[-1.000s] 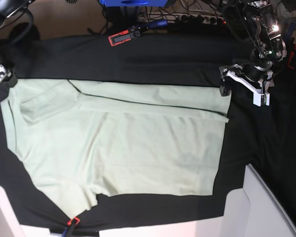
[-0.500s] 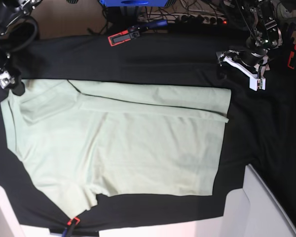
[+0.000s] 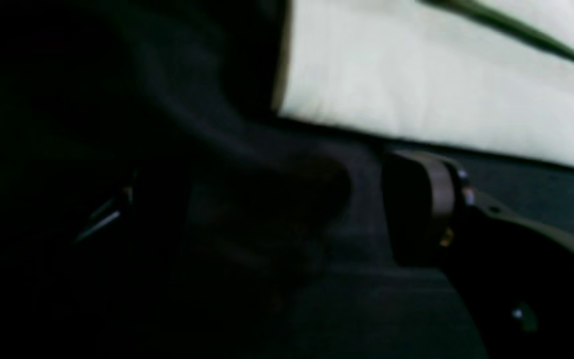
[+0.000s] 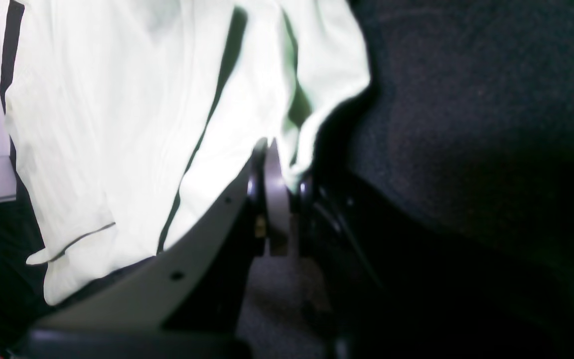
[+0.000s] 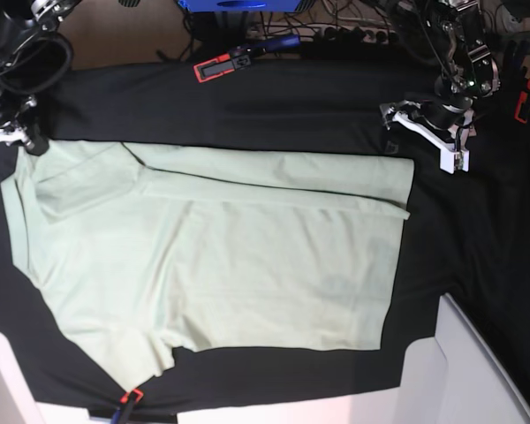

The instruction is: Fold the T-shirt properly

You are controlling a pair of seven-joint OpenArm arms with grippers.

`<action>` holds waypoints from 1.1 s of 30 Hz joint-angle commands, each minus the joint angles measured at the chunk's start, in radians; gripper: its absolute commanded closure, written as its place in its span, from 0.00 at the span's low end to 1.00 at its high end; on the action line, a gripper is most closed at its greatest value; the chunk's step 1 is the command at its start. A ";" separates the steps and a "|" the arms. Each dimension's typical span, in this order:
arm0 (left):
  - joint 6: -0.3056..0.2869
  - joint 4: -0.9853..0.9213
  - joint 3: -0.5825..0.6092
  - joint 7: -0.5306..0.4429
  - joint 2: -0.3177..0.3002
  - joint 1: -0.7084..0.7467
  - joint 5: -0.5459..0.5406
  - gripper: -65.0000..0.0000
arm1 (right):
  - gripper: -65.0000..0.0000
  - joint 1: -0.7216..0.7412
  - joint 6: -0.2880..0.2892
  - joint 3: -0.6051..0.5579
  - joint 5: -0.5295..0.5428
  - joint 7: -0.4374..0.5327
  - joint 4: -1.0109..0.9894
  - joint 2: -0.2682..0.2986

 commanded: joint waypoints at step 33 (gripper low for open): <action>-0.006 -0.145 -0.004 -0.012 0.035 -0.163 -0.005 0.13 | 1.00 -0.005 -0.001 -0.001 -0.014 -0.061 0.007 0.009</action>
